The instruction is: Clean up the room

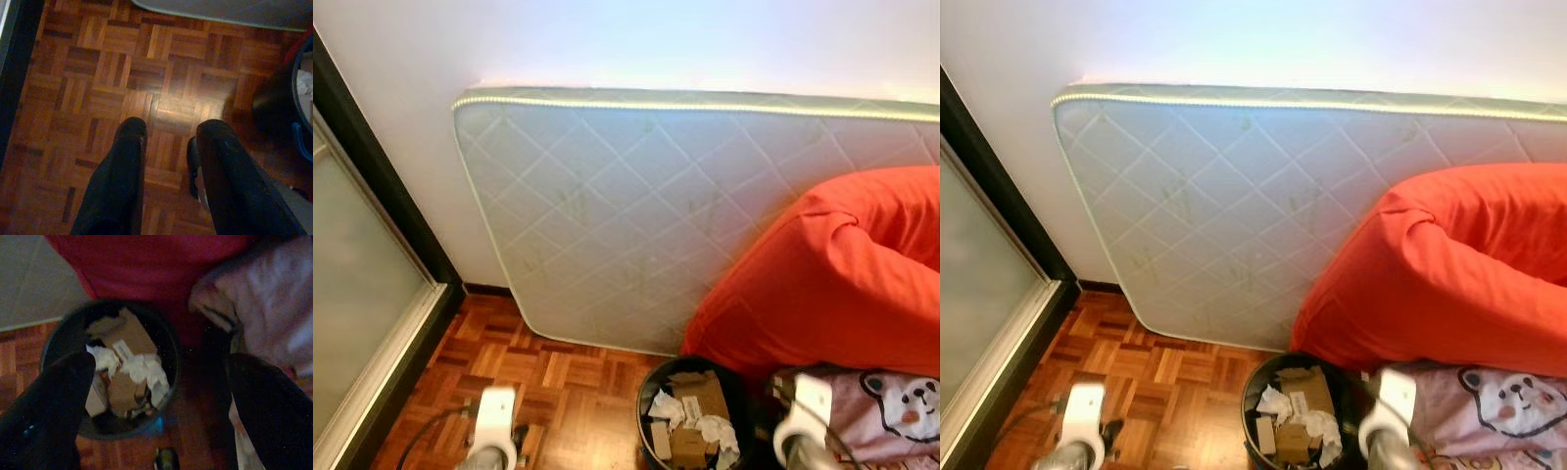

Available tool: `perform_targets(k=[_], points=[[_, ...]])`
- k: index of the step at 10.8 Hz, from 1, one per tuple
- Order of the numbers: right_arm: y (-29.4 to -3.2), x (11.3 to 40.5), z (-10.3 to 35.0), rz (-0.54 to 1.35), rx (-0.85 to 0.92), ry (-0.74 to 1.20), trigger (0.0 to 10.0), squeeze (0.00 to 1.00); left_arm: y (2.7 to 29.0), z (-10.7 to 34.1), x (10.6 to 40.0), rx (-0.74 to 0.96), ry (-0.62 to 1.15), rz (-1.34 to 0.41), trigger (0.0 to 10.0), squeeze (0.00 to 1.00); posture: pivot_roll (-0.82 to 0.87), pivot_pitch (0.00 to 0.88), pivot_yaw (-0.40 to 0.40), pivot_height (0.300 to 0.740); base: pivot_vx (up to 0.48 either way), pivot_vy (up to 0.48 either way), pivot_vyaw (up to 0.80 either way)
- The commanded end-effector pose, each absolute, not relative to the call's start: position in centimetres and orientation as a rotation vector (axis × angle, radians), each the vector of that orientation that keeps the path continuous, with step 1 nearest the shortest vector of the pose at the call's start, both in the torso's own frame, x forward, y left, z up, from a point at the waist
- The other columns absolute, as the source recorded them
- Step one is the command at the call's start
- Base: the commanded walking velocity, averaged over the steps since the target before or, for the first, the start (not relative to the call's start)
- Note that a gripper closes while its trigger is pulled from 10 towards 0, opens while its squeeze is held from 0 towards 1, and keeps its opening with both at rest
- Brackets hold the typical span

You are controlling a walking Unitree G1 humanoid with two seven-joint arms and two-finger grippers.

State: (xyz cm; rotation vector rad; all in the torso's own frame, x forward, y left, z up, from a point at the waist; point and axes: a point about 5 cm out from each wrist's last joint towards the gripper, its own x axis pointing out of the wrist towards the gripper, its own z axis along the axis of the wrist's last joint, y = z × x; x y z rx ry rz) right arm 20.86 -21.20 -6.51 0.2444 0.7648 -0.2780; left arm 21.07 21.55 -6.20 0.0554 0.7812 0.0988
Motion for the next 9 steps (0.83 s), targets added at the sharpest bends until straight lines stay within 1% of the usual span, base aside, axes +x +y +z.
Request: perform_targets(k=[1, 3, 5, 6, 8, 9], points=[[-20.5, 20.0, -7.1, -0.271, 0.256, 0.804, 10.0, 0.0, 21.8, -6.5, 20.6, 0.051, 0.808, 0.112, 10.0, 0.0, 0.14, 0.0, 0.009, 0.74, 0.0, 0.0, 0.0], [-20.8, 20.0, -7.1, -0.269, 0.252, 0.795, 10.0, 0.0, 21.4, -6.3, 21.0, 0.048, 0.801, 0.11, 10.0, 0.0, 0.13, 0.0, 0.001, 0.74, 0.0, 0.0, 0.0], [-21.9, 19.8, -6.9, -0.305, 0.248, 0.761, 10.0, 0.0, 21.0, -6.1, 21.5, 0.05, 0.789, 0.103, 10.0, 0.0, 0.12, 0.0, -0.002, 0.74, 0.0, 0.0, 0.0], [-22.6, 19.3, -6.9, -0.332, 0.25, 0.743, 10.0, 0.0, 21.1, -6.3, 21.1, 0.052, 0.796, 0.107, 10.0, 0.0, 0.11, 0.0, -0.001, 0.74, 0.0, 0.0, 0.0], [-24.7, 17.8, -7.0, -0.448, 0.258, 0.727, 10.0, 0.0, 21.1, -6.9, 20.1, 0.064, 0.827, 0.094, 10.0, 0.0, 0.09, 0.0, 0.002, 0.74, 0.0, 0.0, 0.0], [-25.4, 16.7, -7.3, -0.472, 0.255, 0.754, 10.0, 0.0, 21.1, -7.0, 20.0, 0.06, 0.829, 0.1, 10.0, 0.0, 0.1, 0.0, -0.008, 0.74, 0.0, 0.0, 0.0]])
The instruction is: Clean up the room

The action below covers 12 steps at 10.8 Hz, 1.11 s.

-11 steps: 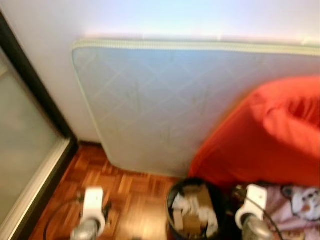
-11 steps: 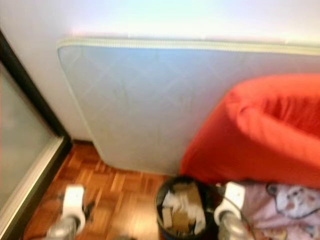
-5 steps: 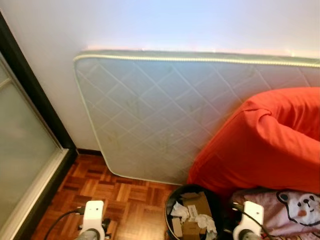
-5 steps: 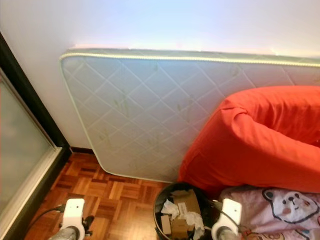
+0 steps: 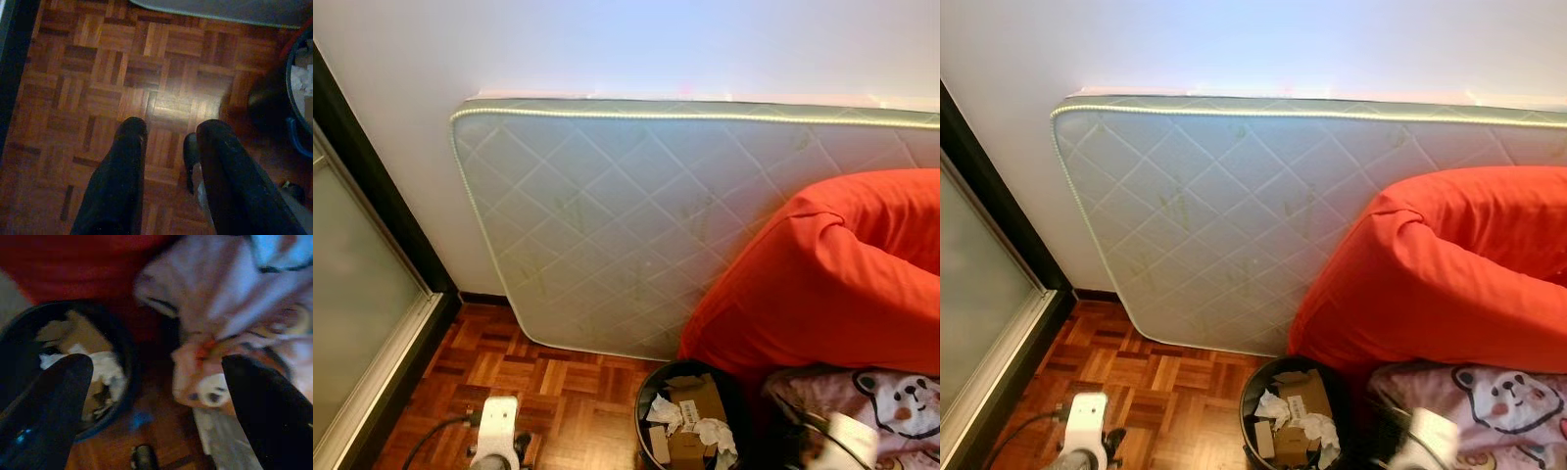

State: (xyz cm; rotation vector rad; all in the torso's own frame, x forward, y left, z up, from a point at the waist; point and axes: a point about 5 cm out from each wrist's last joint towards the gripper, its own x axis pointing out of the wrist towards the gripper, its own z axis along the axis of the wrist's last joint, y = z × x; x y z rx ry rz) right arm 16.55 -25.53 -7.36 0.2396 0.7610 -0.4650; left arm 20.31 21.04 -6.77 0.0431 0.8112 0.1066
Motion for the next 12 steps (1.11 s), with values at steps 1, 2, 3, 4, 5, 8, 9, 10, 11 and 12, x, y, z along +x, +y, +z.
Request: perform_targets(k=[1, 2, 3, 4, 5, 8, 9, 10, 11, 12], points=[[-25.8, 15.5, -7.8, -0.473, 0.236, 0.803, 10.0, 0.0, 21.0, -7.0, 20.0, 0.05, 0.826, 0.114, 10.0, 0.0, 0.11, 0.0, -0.024, 0.74, 0.0, 0.0, 0.0], [-25.4, 14.3, -8.5, -0.378, 0.139, 0.895, 10.0, 0.0, 20.9, -6.8, 20.4, 0.032, 0.808, 0.131, 10.0, 0.0, 0.12, 0.0, -0.027, 0.74, 0.0, 0.0, 0.0], [-24.8, 15.1, -8.3, -0.352, 0.153, 0.869, 10.0, 0.0, 20.7, -6.8, 20.3, 0.032, 0.807, 0.122, 10.0, 0.0, 0.11, 0.0, -0.016, 0.74, 0.0, 0.0, 0.0], [-24.4, 15.7, -8.1, -0.354, 0.177, 0.847, 10.0, 0.0, 20.7, -6.9, 20.2, 0.041, 0.813, 0.107, 10.0, 0.0, 0.11, 0.0, -0.011, 0.74, 0.0, 0.0, 0.0], [-23.1, 16.4, -8.2, -0.274, 0.146, 0.857, 10.0, 0.0, 20.7, -7.0, 20.1, 0.049, 0.817, 0.102, 10.0, 0.0, 0.11, 0.0, -0.01, 0.74, 0.0, 0.0, 0.0], [-21.8, 16.6, -8.4, -0.197, 0.121, 0.875, 10.0, 0.0, 20.7, -7.0, 19.9, 0.045, 0.815, 0.106, 10.0, 0.0, 0.13, 0.003, -0.013, 0.74, 0.0, 0.0, 0.0], [-21.7, 16.6, -8.5, -0.188, 0.12, 0.878, 10.0, 0.0, 20.8, -7.2, 19.6, 0.044, 0.821, 0.107, 10.0, 0.0, 0.13, 0.009, -0.012, 0.74, 0.0, 0.0, 0.0], [-21.5, 16.5, -8.5, -0.185, 0.123, 0.882, 10.0, 0.0, 20.9, -7.3, 19.4, 0.043, 0.827, 0.113, 10.0, 0.0, 0.12, 0.014, -0.01, 0.74, 0.0, 0.0, 0.0], [-21.3, 16.4, -8.6, -0.177, 0.118, 0.893, 10.0, 0.0, 20.9, -7.4, 19.2, 0.045, 0.832, 0.112, 10.0, 0.0, 0.12, 0.02, -0.009, 0.74, 0.0, 0.0, 0.0], [-21.3, 16.4, -8.6, -0.174, 0.115, 0.895, 10.0, 0.0, 20.8, -7.4, 19.2, 0.043, 0.832, 0.109, 10.0, 0.0, 0.12, 0.034, -0.008, 0.74, 0.0, 0.0, 0.0]])
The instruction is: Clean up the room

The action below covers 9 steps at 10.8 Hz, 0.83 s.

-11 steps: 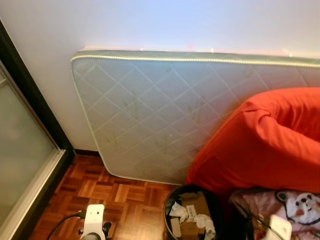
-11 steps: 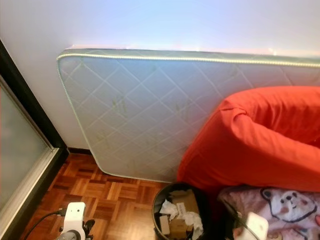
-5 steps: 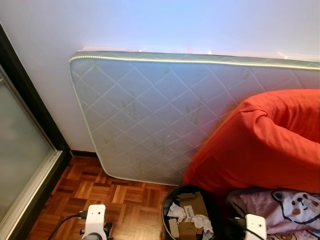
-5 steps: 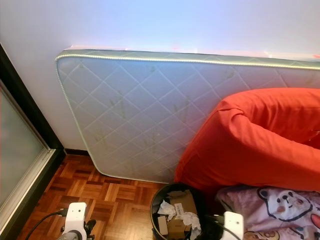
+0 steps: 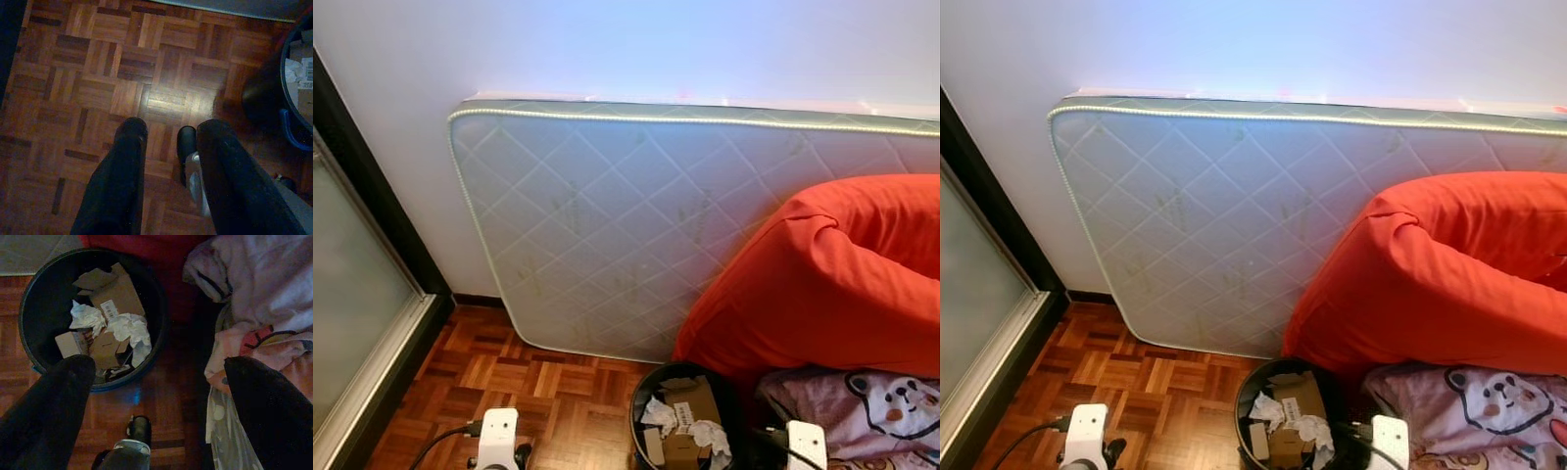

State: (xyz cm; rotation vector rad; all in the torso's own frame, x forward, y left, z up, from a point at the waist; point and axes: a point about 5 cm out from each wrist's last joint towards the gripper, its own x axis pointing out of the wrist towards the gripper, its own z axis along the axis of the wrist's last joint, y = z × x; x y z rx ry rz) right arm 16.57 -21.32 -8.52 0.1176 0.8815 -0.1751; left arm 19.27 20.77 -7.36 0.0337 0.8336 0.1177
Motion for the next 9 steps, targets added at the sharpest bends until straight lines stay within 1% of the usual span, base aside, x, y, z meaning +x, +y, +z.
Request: perform_targets(k=[1, 4, 9], points=[[-21.21, 16.49, -8.59, -0.171, 0.117, 0.888, 10.0, 0.0, 20.57, -7.36, 19.29, 0.045, 0.829, 0.099, 10.0, 0.0, 0.11, 0.046, -0.006, 0.74, 0.0, 0.0, 0.0], [-21.07, 16.76, -8.48, -0.154, 0.113, 0.88, 10.0, 0.0, 20.05, -7.65, 18.89, 0.05, 0.842, 0.081, 10.0, 0.0, 0.1, 0.059, -0.013, 0.74, 0.0, 0.0, 0.0], [-21.17, 17.03, -8.35, -0.161, 0.106, 0.873, 10.0, 0.0, 20.31, -7.58, 18.97, 0.062, 0.842, 0.082, 10.0, 0.0, 0.11, 0.047, -0.008, 0.74, 0.0, 0.0, 0.0]])
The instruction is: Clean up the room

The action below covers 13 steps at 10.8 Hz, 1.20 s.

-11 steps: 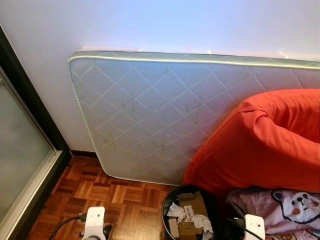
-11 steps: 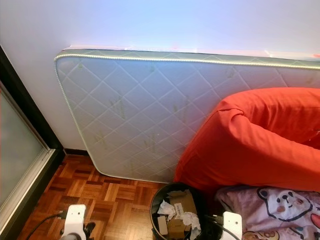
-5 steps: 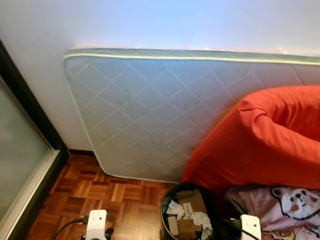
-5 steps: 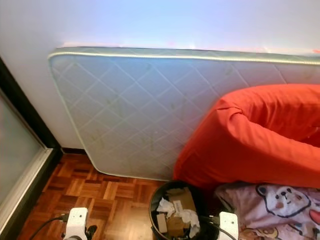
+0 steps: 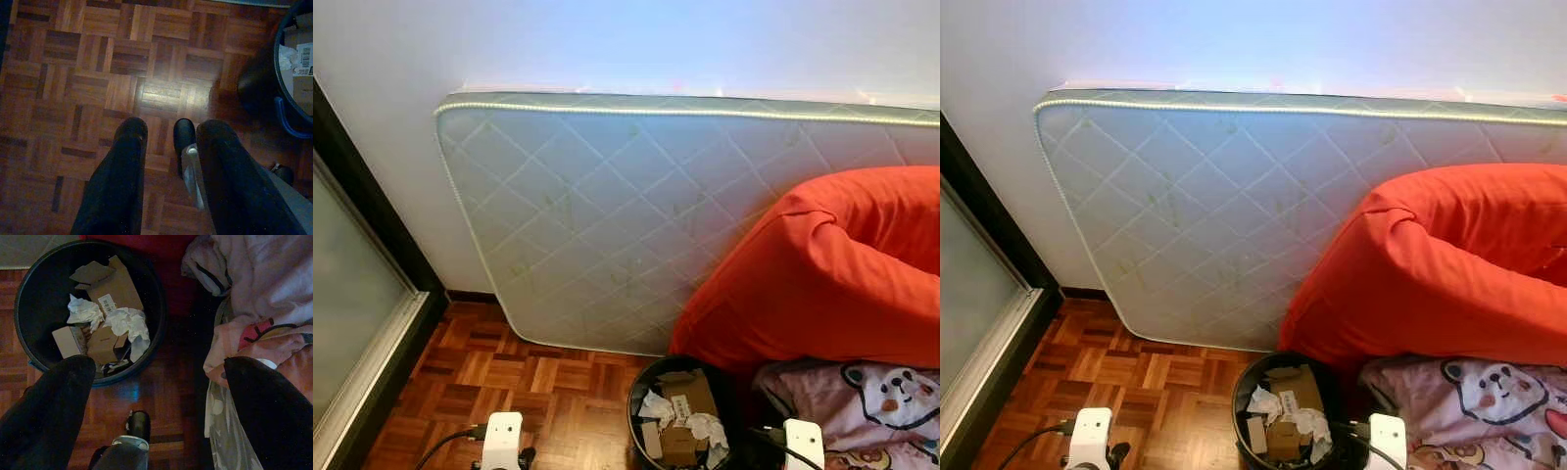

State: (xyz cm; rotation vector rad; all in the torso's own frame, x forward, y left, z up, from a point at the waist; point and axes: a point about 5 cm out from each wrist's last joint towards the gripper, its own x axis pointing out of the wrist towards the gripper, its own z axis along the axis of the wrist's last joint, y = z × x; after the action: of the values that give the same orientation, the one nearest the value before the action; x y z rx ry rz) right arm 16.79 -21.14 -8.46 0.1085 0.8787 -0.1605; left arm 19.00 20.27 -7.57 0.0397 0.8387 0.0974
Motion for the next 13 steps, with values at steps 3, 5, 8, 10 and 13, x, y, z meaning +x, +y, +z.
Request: perform_targets(k=[3, 5, 8, 10, 13], points=[[-21.08, 17.16, -8.3, -0.164, 0.107, 0.868, 10.0, 0.0, 20.55, -7.52, 19.02, 0.06, 0.842, 0.093, 10.0, 0.0, 0.1, 0.032, -0.003, 0.74, 0.0, 0.0, 0.0], [-21.03, 17.21, -8.3, -0.162, 0.107, 0.869, 10.0, 0.0, 20.53, -7.31, 19.42, 0.061, 0.831, 0.091, 10.0, 0.0, 0.11, 0.024, -0.003, 0.74, -0.137, 0.0, 0.0], [-20.85, 17.21, -8.34, -0.153, 0.106, 0.873, 10.0, 0.0, 20.78, -7.23, 19.5, 0.064, 0.829, 0.095, 10.0, 0.0, 0.11, 0.009, -0.005, 0.74, -0.275, 0.0, 0.0], [-20.79, 17.22, -8.35, -0.147, 0.104, 0.874, 10.0, 0.0, 20.96, -7.26, 19.4, 0.068, 0.833, 0.096, 10.0, 0.0, 0.11, 0.0, -0.005, 0.74, -0.277, 0.0, 0.0], [-20.81, 17.53, -8.19, -0.139, 0.094, 0.864, 10.0, 0.0, 21.19, -7.17, 19.48, 0.062, 0.83, 0.112, 10.0, 0.0, 0.11, 0.0, -0.005, 0.74, -0.275, 0.0, 0.0]])
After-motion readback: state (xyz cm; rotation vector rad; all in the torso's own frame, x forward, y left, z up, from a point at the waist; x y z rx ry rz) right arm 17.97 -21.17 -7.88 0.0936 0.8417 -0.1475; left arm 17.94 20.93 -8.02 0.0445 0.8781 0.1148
